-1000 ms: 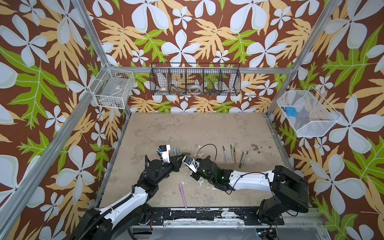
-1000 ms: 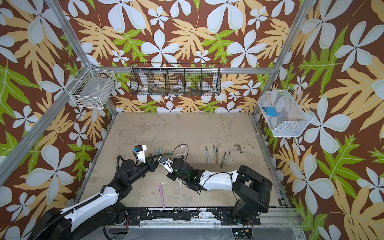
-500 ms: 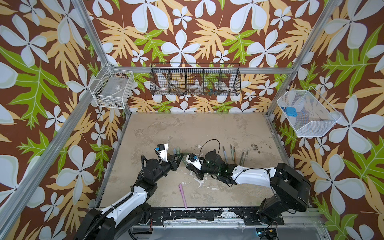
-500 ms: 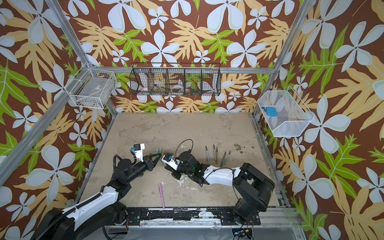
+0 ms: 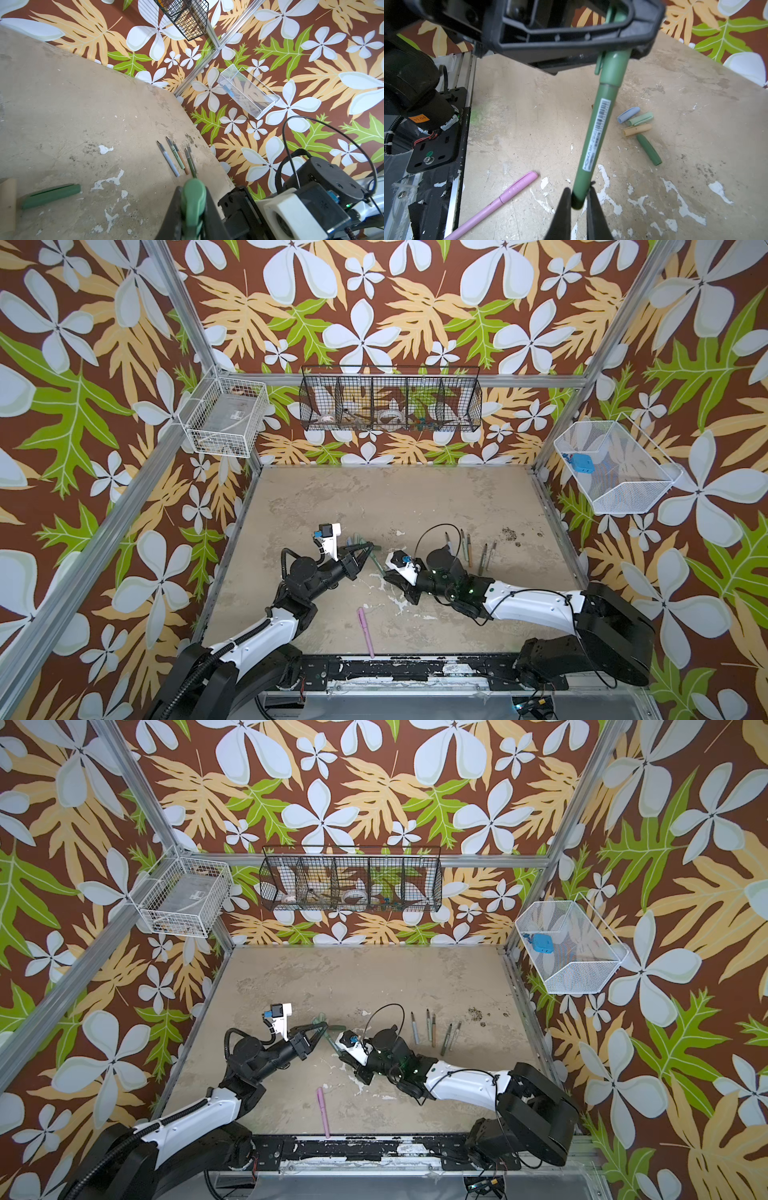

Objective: Open the pen caps

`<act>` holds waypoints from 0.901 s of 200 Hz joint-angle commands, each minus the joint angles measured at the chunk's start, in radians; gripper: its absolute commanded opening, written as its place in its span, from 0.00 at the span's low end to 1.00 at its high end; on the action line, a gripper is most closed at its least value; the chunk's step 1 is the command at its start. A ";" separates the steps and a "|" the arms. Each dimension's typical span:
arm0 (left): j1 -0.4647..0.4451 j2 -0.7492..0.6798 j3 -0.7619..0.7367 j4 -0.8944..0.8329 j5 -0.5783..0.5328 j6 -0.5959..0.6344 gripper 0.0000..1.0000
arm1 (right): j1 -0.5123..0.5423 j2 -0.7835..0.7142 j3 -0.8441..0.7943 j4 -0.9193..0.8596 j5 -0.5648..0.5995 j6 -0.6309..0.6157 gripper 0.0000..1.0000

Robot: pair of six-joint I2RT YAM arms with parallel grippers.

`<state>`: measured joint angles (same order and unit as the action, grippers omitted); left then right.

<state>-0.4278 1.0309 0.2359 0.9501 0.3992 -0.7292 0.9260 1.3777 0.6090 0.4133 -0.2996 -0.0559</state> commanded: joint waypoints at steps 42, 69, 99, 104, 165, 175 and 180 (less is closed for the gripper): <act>-0.114 0.057 0.043 0.151 -0.060 0.075 0.00 | -0.041 -0.185 -0.088 -0.021 0.057 0.033 0.70; -0.161 0.100 0.063 0.163 -0.059 0.081 0.00 | -0.050 -0.268 -0.134 0.013 0.146 0.037 0.72; -0.217 0.146 0.087 0.164 -0.057 0.103 0.00 | -0.051 -0.301 -0.156 0.040 0.142 0.035 0.64; -0.227 0.151 0.090 0.163 -0.059 0.108 0.00 | -0.052 -0.302 -0.157 0.044 0.136 0.033 0.62; -0.285 0.190 0.112 0.166 -0.060 0.134 0.00 | -0.052 -0.289 -0.151 0.056 0.081 0.040 0.51; -0.288 0.192 0.109 0.179 -0.056 0.131 0.00 | -0.052 -0.289 -0.152 0.058 0.080 0.043 0.48; -0.290 0.194 0.109 0.183 -0.054 0.131 0.00 | -0.050 -0.289 -0.151 0.058 0.076 0.044 0.46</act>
<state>-0.7097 1.2194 0.3412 1.0740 0.3382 -0.6044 0.8734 1.0866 0.4538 0.4355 -0.2062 -0.0277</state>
